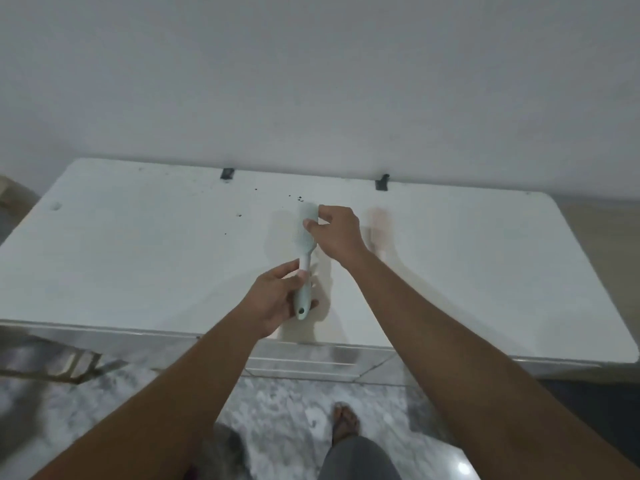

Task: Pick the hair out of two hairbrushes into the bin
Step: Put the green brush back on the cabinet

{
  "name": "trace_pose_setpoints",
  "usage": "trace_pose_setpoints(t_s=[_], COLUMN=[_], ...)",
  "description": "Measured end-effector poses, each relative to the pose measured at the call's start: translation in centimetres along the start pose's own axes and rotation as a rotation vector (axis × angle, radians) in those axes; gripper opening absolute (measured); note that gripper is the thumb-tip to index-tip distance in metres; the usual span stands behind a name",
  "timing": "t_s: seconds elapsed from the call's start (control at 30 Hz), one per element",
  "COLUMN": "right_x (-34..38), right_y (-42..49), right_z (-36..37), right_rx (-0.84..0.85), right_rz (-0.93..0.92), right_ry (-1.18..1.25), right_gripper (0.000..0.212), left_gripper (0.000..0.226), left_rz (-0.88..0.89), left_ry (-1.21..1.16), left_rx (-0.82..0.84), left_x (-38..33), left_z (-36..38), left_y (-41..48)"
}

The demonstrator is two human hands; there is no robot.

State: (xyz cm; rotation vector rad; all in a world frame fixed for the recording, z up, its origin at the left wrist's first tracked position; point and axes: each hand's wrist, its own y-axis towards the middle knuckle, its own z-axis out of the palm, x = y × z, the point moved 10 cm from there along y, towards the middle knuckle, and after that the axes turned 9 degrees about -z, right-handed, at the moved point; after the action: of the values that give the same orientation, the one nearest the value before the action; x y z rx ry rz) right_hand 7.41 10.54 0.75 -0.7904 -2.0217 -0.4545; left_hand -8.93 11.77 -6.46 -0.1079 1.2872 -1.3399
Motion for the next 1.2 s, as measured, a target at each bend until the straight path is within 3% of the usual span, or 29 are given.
trace_pose_setpoints(t_s=[0.3,0.47,0.53,0.63,0.77,1.2], right_x=[-5.7,-6.0,-5.9,-6.0,-5.6,-5.7], right_y=[2.5,3.2,3.2,3.1,3.0,3.0], right_z=[-2.4,-2.7,-2.5,-2.7,-3.1,-3.5], right_rx=[0.043,0.030,0.039,0.025,0.035,0.018], right_rz=[0.123,0.080,0.048,0.046,0.035,0.070], right_ry=[-0.122,-0.219,-0.301,-0.339,-0.349,-0.363], right_gripper=[0.025,0.039,0.032,0.024,0.028,0.024], left_gripper=[0.026,0.012,0.015,0.023,0.013,0.011], left_rz=[0.095,0.204,0.244,0.247,0.209,0.229], left_ry=[0.746,1.066,1.181,1.234,1.273,1.203], left_rx=[-0.238,-0.302,-0.335,-0.365,-0.383,-0.420], left_x=[-3.3,-4.4,-4.6,-4.4,-3.9,-3.7], left_z=[3.6,5.4,6.0,6.3,6.3,6.5], left_y=[4.3,5.8,6.1,6.5,6.9,6.6])
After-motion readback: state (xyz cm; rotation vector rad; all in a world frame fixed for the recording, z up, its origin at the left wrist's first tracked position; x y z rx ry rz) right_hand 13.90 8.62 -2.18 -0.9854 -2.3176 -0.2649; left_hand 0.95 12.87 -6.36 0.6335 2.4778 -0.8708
